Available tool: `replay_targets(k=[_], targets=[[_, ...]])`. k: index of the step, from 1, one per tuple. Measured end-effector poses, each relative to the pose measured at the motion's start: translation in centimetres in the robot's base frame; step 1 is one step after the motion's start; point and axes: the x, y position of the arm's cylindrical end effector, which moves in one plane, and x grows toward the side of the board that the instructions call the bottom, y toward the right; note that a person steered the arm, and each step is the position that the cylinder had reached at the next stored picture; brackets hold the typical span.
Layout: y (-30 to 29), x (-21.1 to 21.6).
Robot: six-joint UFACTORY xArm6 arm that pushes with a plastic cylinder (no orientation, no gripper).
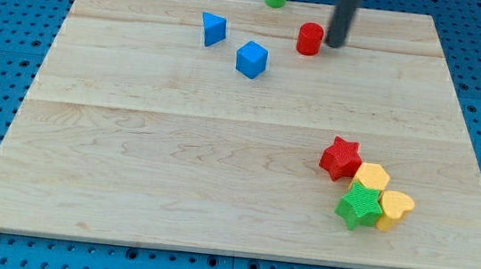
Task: Locate the blue cube at the top of the red star
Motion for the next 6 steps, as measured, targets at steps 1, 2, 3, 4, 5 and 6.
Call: replay_targets(k=[1, 2, 3, 4, 5, 6], targets=[[-2.7, -0.6], [-2.3, -4.0], [-4.9, 0.7], [-5.1, 7.5], [-6.4, 8.4], [-7.0, 8.4]])
